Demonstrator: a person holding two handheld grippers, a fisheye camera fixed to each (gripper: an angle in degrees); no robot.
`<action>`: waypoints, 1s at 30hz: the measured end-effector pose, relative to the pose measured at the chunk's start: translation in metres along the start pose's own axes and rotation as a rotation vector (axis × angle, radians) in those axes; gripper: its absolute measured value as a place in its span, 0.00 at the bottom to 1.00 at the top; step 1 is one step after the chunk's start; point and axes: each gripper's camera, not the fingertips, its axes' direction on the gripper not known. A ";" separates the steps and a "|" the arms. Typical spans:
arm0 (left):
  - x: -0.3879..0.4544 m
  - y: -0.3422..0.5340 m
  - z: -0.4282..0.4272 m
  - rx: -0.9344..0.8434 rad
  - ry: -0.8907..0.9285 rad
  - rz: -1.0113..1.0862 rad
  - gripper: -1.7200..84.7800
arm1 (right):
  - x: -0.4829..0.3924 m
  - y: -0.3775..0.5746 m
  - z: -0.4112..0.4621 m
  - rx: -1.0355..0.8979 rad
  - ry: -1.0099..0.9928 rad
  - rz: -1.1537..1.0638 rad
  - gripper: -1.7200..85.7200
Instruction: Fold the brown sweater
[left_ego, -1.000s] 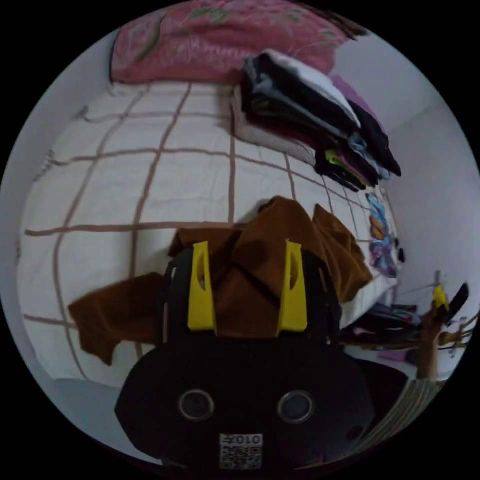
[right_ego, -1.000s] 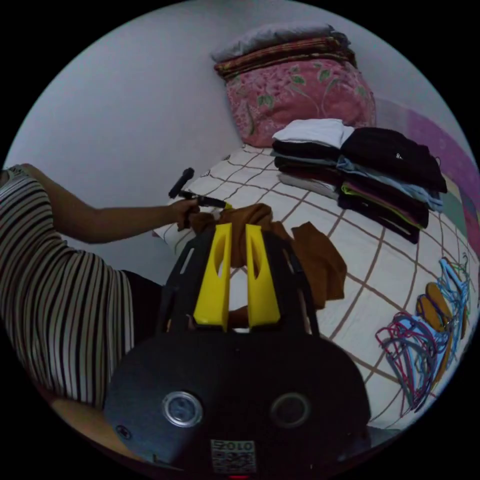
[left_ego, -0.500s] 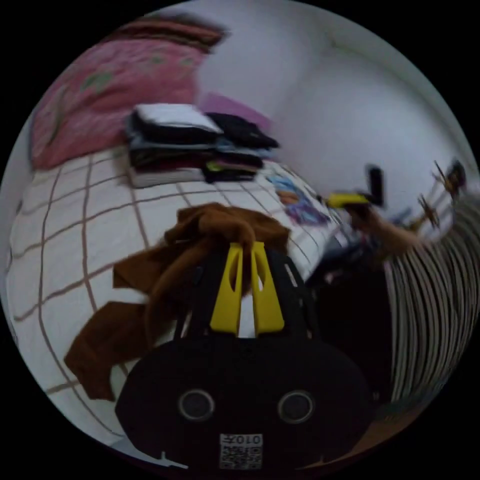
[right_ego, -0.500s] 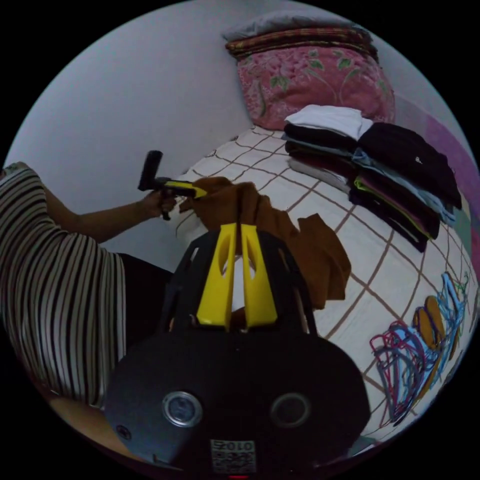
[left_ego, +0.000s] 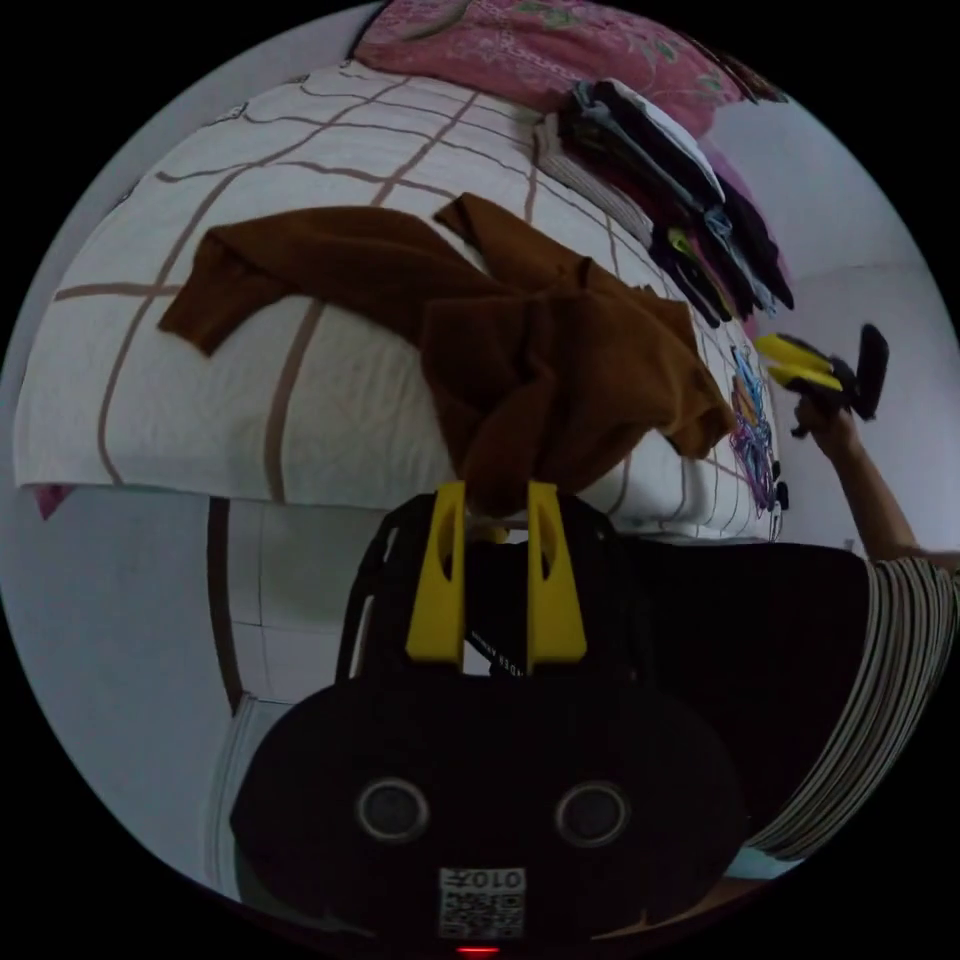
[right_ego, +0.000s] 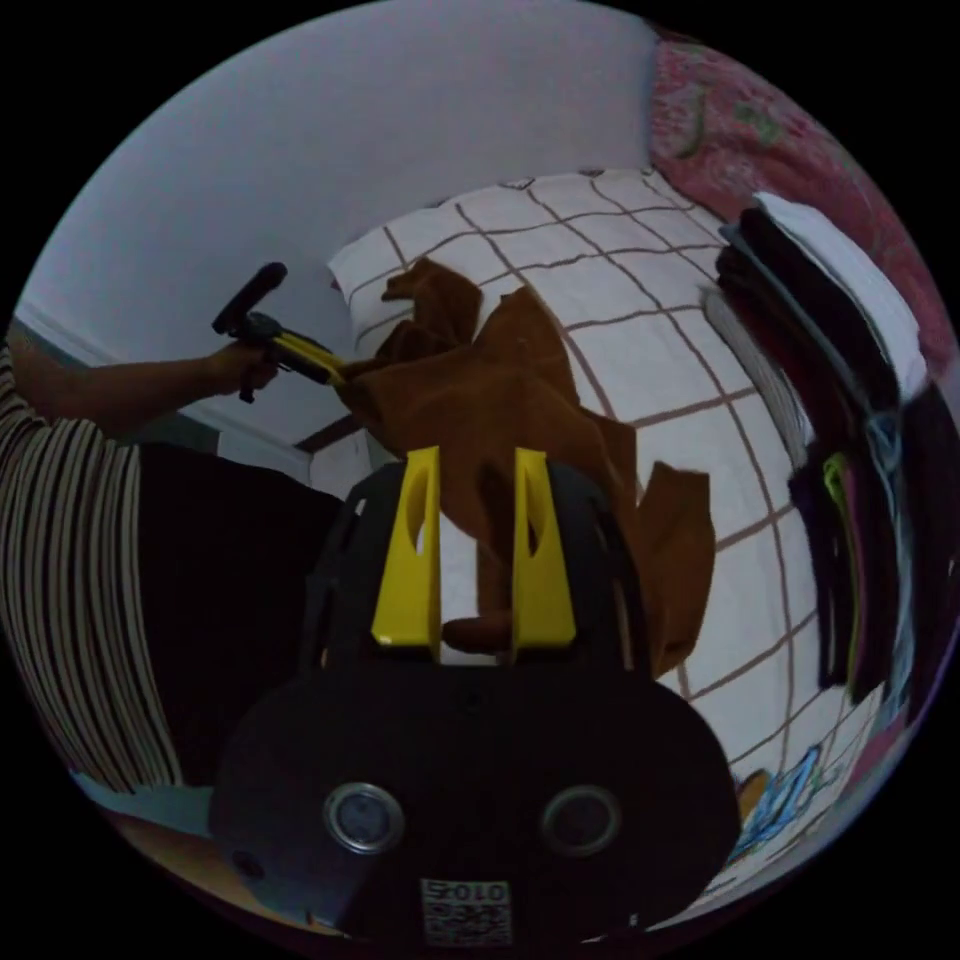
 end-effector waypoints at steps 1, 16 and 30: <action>0.000 0.003 -0.004 0.006 -0.012 0.002 0.10 | 0.005 -0.024 0.007 -0.026 0.009 -0.036 0.15; 0.013 0.034 -0.052 0.040 -0.254 0.024 0.10 | 0.041 -0.207 0.132 -0.384 0.026 -0.223 0.09; 0.043 -0.083 -0.012 -0.016 -0.257 0.367 0.14 | 0.021 -0.152 0.042 -0.101 0.045 0.005 0.06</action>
